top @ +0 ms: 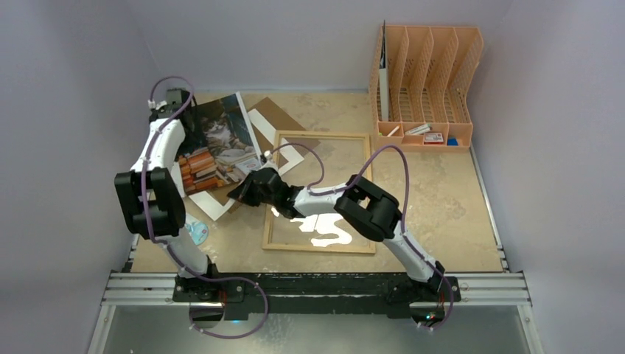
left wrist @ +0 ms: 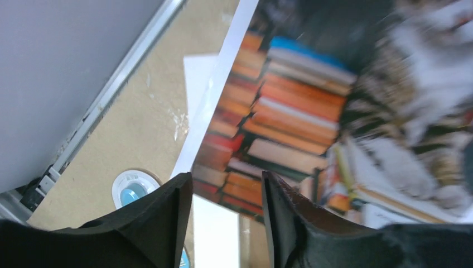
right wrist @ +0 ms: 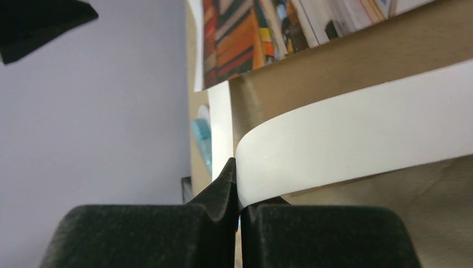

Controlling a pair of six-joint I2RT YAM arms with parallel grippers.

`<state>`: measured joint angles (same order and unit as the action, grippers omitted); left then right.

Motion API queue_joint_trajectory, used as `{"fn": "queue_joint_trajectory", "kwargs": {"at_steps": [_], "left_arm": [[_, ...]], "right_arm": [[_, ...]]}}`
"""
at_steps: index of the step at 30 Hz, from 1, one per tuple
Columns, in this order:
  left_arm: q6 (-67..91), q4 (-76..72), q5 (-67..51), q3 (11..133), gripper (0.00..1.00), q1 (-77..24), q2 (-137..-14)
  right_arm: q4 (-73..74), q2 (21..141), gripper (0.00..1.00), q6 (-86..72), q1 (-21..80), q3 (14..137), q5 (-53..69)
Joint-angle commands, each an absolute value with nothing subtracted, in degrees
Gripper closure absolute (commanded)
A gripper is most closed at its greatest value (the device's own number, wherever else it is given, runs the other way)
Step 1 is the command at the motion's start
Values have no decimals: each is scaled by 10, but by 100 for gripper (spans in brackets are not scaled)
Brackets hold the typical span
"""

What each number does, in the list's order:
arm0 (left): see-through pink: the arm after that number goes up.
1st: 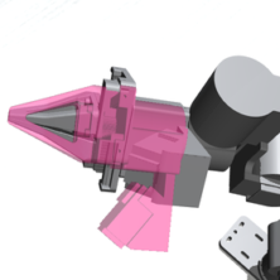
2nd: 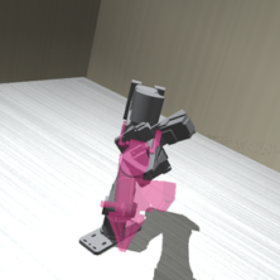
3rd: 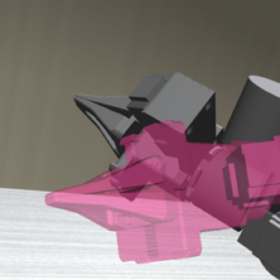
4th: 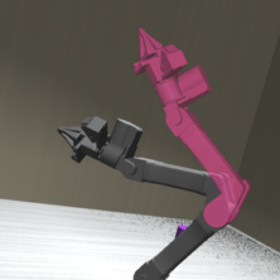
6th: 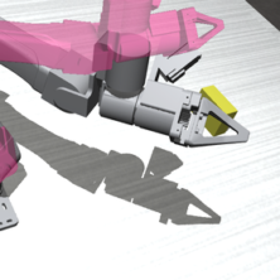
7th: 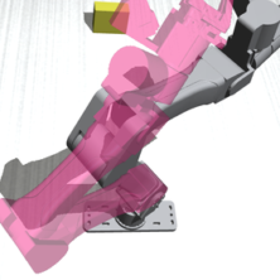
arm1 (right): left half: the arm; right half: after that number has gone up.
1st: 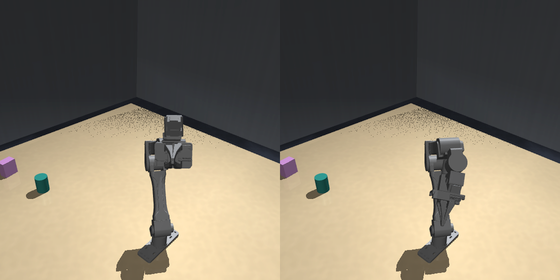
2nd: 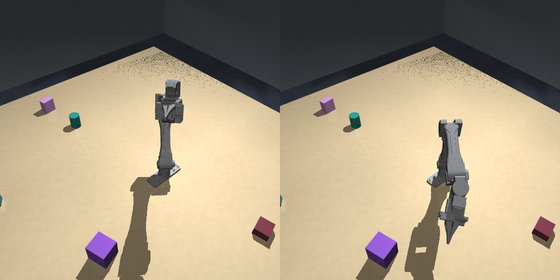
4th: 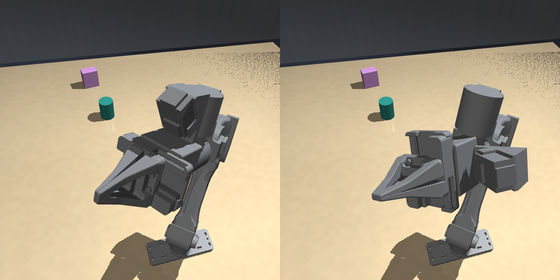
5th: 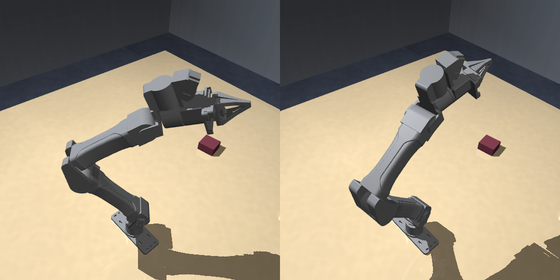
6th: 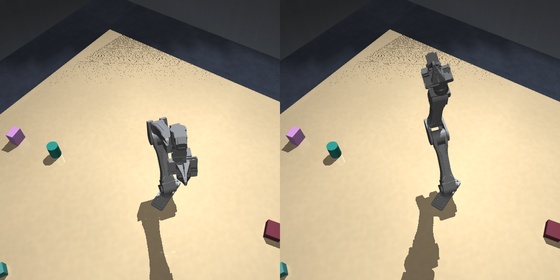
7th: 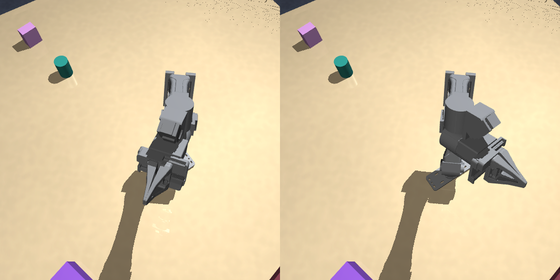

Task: Put the photo into the frame

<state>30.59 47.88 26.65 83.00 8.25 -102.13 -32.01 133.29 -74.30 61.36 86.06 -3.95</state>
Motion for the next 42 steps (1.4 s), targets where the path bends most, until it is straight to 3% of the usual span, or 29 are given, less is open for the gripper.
{"fn": "queue_joint_trajectory", "kwargs": {"at_steps": [1, 8, 12, 18, 30, 42], "left_arm": [[302, 513, 272, 888, 44, 88, -983], [282, 553, 235, 969, 26, 88, -980], [276, 569, 225, 1001, 22, 88, -983], [274, 590, 214, 1021, 20, 89, -983], [296, 659, 185, 1187, 20, 88, -986], [302, 658, 144, 1224, 20, 89, -971]], "right_arm": [[-312, 1268, 100, -720, 609, 870, 37], [-301, 1259, 100, -795, 587, 903, 121], [-285, 1264, 100, -812, 585, 925, 138], [-309, 1258, 100, -878, 579, 914, 173], [-340, 1214, 100, -961, 580, 933, 173], [-382, 1193, 100, -1010, 595, 942, 205]]}}
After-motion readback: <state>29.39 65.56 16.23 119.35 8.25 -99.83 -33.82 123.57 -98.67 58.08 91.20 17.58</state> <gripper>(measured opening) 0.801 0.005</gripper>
